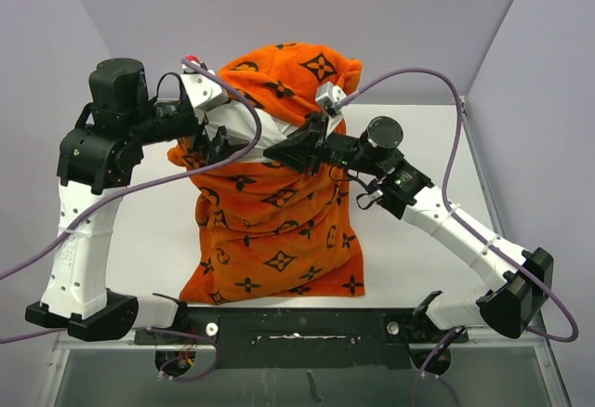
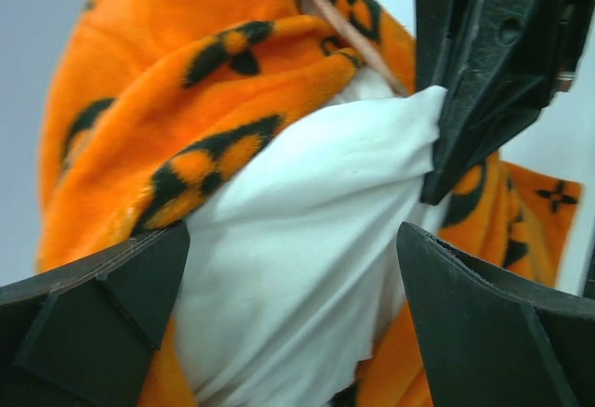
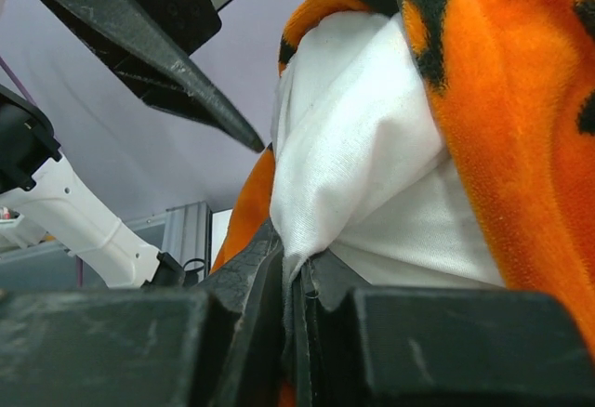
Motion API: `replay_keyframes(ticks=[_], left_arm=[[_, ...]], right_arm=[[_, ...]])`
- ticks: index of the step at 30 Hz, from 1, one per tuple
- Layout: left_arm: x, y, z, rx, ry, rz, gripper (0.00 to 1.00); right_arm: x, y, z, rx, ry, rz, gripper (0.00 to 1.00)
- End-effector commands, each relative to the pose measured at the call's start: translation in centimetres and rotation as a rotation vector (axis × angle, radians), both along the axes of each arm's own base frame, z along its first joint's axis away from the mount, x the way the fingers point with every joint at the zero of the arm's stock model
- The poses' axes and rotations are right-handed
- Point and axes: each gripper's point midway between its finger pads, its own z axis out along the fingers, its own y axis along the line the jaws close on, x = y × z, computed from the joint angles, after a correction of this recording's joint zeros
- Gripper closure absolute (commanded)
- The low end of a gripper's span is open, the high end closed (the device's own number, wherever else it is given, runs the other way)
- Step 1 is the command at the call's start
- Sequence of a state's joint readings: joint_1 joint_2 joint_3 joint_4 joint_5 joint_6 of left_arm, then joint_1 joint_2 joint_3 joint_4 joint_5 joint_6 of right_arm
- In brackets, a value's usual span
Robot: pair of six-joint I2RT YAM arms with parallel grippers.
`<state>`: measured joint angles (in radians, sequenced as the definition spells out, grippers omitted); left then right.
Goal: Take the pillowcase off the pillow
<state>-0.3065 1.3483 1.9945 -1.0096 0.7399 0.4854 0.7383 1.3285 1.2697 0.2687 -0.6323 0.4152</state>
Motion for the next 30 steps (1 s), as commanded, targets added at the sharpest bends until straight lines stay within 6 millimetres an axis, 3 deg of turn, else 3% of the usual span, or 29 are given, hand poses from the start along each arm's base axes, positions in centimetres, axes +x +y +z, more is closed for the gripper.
replay_keyframes(ticks=[1, 4, 8, 14, 17, 19, 20, 21, 22, 27, 30], left_arm=[[1.0, 2.5, 4.3, 0.059, -0.322, 0.112, 0.03], [1.8, 3.1, 2.9, 0.119, -0.338, 0.135, 0.02], [2.3, 3.0, -0.4, 0.176, -0.204, 0.117, 0.02], [3.6, 2.1, -1.2, 0.179, -0.210, 0.095, 0.03], [2.4, 0.3, -3.4, 0.218, -0.120, -0.004, 0.32], [1.4, -1.0, -4.5, 0.230, -0.080, -0.054, 0.73], [1.0, -1.6, -5.1, 0.236, -0.072, -0.071, 0.88], [0.8, -1.7, -4.9, 0.234, -0.089, -0.070, 0.98], [0.4, -2.1, -5.3, 0.239, -0.103, -0.082, 1.00], [-1.4, -2.3, -4.9, 0.238, -0.183, -0.106, 1.00], [-2.3, -2.5, -4.8, 0.255, -0.220, -0.136, 1.00]], right_arm=[[-3.5, -0.9, 3.7, 0.053, -0.091, 0.092, 1.00], [-3.8, -0.7, 3.7, 0.055, -0.091, 0.105, 1.00], [-4.6, -0.1, 4.2, 0.060, -0.100, 0.136, 1.00], [-6.5, 0.7, 4.3, 0.033, -0.111, 0.211, 1.00], [-6.6, 0.8, 4.7, 0.030, -0.105, 0.214, 1.00], [-6.4, 0.7, 4.8, 0.017, -0.094, 0.205, 1.00], [-6.2, 0.6, 5.1, 0.010, -0.094, 0.192, 1.00], [-5.8, 0.4, 5.2, 0.000, -0.089, 0.170, 1.00], [-5.0, -0.2, 5.4, -0.004, -0.083, 0.134, 0.96], [-0.4, -5.1, 8.1, -0.009, -0.058, -0.086, 0.54], [2.0, -7.3, 9.3, -0.049, -0.070, -0.215, 0.40]])
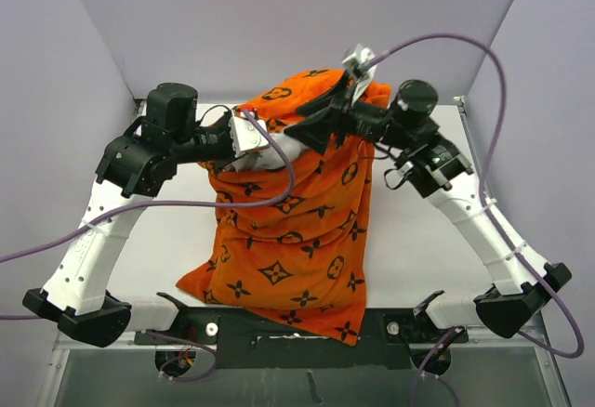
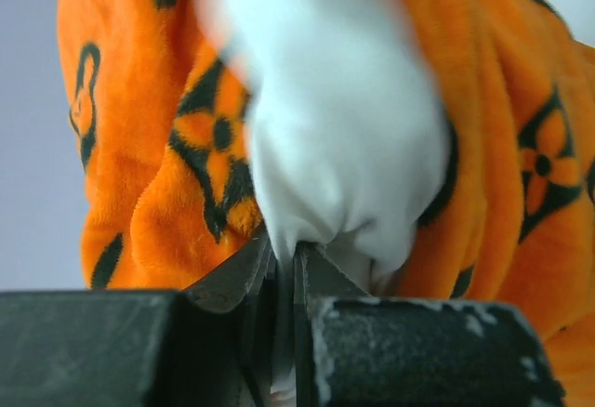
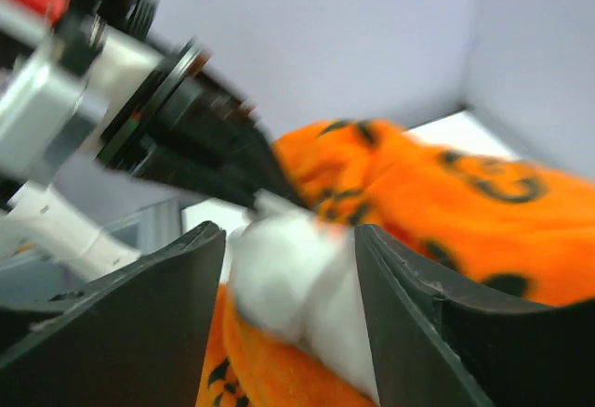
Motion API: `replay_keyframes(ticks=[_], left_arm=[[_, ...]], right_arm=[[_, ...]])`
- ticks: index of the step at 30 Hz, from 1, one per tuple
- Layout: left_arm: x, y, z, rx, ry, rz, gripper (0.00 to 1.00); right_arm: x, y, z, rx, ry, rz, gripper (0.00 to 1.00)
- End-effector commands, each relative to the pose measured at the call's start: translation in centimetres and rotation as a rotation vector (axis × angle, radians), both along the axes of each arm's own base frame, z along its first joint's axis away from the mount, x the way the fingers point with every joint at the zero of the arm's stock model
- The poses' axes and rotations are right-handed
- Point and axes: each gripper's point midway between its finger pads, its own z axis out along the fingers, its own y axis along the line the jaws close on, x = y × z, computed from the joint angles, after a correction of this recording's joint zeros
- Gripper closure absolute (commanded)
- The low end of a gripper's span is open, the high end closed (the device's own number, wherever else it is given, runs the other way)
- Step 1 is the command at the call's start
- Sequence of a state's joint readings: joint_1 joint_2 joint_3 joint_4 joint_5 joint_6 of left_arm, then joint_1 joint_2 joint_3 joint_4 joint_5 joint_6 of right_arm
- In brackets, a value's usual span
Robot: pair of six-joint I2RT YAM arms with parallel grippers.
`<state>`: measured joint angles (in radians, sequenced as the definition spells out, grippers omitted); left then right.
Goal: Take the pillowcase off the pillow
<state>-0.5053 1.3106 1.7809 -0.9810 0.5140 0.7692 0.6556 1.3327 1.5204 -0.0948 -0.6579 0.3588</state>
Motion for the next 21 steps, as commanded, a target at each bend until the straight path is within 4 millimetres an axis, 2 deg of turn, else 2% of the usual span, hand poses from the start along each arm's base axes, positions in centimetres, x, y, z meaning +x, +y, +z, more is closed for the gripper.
replay_keyframes(ticks=[1, 3, 7, 12, 14, 18, 21], left_arm=[[-2.7, -0.1, 1.8, -0.015, -0.081, -0.063, 1.00], [-3.2, -0.4, 1.9, -0.013, -0.099, -0.080, 1.00], [-4.6, -1.1, 2.3, -0.011, -0.143, -0.121, 1.00], [-5.4, -1.7, 2.0, 0.008, -0.159, -0.149, 1.00], [-5.5, -1.9, 2.0, 0.013, -0.167, -0.155, 1.00], [-5.6, -2.1, 2.0, 0.021, -0.179, -0.160, 1.00], [-5.8, -2.2, 2.1, 0.021, -0.185, -0.167, 1.00]], right_arm=[[1.5, -4.5, 6.0, 0.011, -0.107, -0.177, 0.34], [2.7, -4.8, 5.5, -0.042, -0.102, -0.216, 0.30], [4.3, -4.5, 3.3, -0.153, -0.093, -0.221, 0.20], [3.9, -2.4, 0.7, -0.228, -0.095, -0.047, 0.13], [4.3, -1.5, -0.3, -0.258, -0.094, -0.018, 0.13], [5.4, -0.4, -1.1, -0.274, -0.080, 0.022, 0.24], [6.3, 0.0, -1.4, -0.279, -0.067, 0.019, 0.44]])
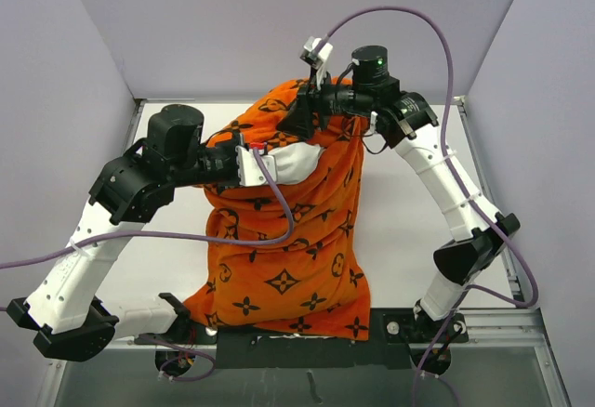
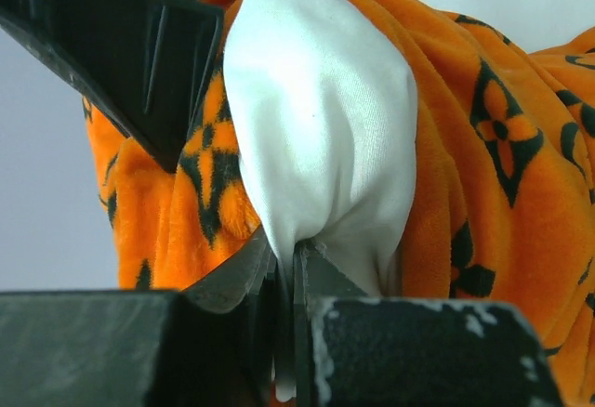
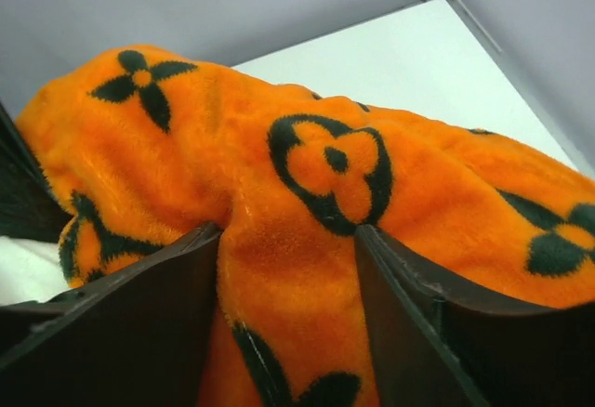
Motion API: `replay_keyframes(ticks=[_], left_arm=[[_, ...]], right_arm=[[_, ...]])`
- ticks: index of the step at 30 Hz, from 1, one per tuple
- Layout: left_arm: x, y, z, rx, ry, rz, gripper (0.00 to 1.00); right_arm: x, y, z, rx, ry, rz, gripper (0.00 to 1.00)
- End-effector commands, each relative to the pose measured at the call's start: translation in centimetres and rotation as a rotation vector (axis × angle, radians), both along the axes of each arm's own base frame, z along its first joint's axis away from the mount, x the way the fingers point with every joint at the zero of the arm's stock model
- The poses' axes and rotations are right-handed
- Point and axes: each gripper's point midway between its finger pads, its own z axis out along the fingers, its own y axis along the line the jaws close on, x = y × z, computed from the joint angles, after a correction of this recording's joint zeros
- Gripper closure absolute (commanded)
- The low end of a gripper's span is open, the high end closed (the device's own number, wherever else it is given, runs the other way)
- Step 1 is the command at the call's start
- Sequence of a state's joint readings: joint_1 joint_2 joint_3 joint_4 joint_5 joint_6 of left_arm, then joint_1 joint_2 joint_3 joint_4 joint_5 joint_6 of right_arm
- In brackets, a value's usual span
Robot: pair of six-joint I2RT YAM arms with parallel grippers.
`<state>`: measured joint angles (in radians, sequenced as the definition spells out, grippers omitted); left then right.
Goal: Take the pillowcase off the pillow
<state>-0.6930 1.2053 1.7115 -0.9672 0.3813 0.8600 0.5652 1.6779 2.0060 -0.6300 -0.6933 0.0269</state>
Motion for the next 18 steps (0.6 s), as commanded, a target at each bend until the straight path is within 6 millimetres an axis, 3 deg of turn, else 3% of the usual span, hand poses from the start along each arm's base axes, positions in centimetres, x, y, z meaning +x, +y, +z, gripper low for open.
replay_keyframes(ticks=[1, 3, 5, 8, 12, 15, 18], left_arm=[[-1.6, -0.8, 1.4, -0.035, -0.035, -0.068, 1.00], [-2.0, -0.9, 1.4, -0.031, -0.041, -0.077, 1.00], [-2.3, -1.1, 1.3, -0.022, -0.047, -0.088, 1.00], [-3.0, -1.3, 0.7, 0.000, -0.050, -0.110, 1.00], [-4.3, -1.5, 0.2, 0.023, -0.050, -0.146, 1.00], [-5.2, -1.6, 0.6, 0.027, -0.078, -0.167, 1.00], [-5.7, -1.7, 1.5, 0.025, -0.143, -0.179, 1.00]], right_arm=[[-1.0, -0.1, 3.0, 0.035, -0.065, 0.050, 0.54], [0.4, -0.4, 3.2, 0.041, -0.066, -0.003, 0.81], [2.2, -1.3, 3.9, 0.071, -0.063, -0.079, 0.94], [4.8, -2.8, 5.3, 0.132, -0.076, -0.197, 1.00], [8.0, -4.4, 6.8, 0.161, -0.118, -0.364, 1.00], [10.7, -6.3, 6.7, 0.147, -0.133, -0.512, 1.00], [13.8, -9.5, 5.2, 0.110, -0.127, -0.676, 1.00]])
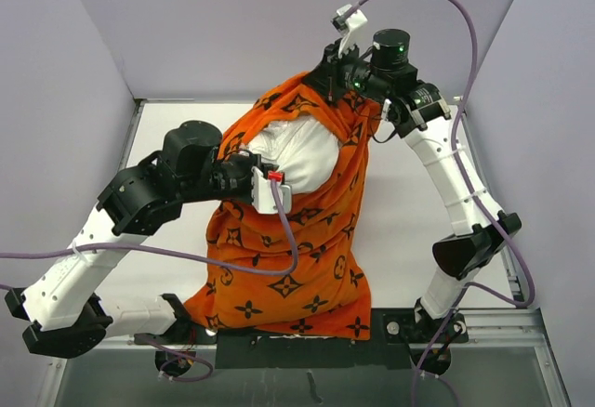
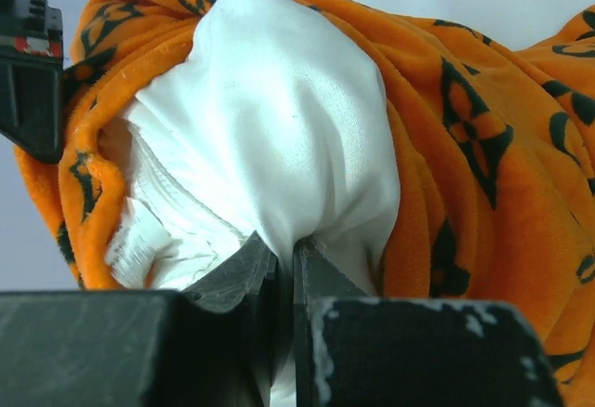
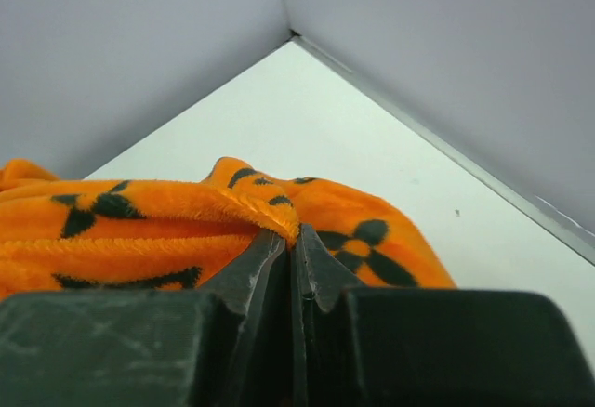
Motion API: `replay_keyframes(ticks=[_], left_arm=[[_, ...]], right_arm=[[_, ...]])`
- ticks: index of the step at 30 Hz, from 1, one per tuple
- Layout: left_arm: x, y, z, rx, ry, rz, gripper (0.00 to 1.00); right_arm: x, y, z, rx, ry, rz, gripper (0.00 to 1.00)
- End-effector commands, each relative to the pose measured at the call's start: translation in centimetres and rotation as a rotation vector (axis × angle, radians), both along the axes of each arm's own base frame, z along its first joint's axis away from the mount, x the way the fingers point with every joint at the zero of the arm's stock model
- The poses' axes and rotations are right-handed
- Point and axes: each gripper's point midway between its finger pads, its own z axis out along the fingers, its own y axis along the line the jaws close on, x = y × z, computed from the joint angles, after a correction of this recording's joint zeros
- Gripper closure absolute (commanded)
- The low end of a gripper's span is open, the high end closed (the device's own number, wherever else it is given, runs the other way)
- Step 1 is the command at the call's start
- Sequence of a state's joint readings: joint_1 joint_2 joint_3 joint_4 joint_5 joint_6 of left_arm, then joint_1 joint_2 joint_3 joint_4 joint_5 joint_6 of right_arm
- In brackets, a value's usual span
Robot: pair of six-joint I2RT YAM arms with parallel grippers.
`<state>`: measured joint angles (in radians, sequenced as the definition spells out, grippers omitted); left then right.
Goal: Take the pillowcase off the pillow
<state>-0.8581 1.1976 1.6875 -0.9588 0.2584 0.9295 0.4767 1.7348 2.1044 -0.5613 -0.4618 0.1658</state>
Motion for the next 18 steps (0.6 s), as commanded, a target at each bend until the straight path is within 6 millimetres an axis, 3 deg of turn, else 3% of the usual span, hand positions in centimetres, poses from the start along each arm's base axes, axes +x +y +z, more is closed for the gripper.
replay_keyframes(ticks=[1, 6, 9, 13, 16, 18], left_arm=[[-3.6, 0.6, 2.5, -0.051, -0.074, -0.097, 1.00], [-2.5, 1.3, 7.1, -0.140, -0.291, -0.065, 1.00], [-1.9, 1.8, 10.6, -0.199, -0.439, -0.041, 1.00], [-0.7, 2.5, 15.4, -0.264, -0.669, 0.023, 1.00], [0.4, 2.8, 19.1, -0.312, -0.852, 0.086, 1.00], [1.1, 3.5, 22.8, -0.389, -0.962, 0.167, 1.00]], right_arm=[[7.4, -7.1, 1.9, 0.011, -0.103, -0.406, 1.00], [12.4, -16.9, -1.9, 0.007, -0.013, -0.735, 1.00], [13.8, -23.5, -2.4, 0.087, 0.037, -0.889, 1.00], [14.2, -27.9, -1.7, 0.188, 0.055, -0.978, 1.00], [14.1, -29.8, -0.5, 0.206, 0.031, -1.012, 1.00], [14.0, -31.0, -0.2, 0.217, 0.032, -1.025, 1.00]])
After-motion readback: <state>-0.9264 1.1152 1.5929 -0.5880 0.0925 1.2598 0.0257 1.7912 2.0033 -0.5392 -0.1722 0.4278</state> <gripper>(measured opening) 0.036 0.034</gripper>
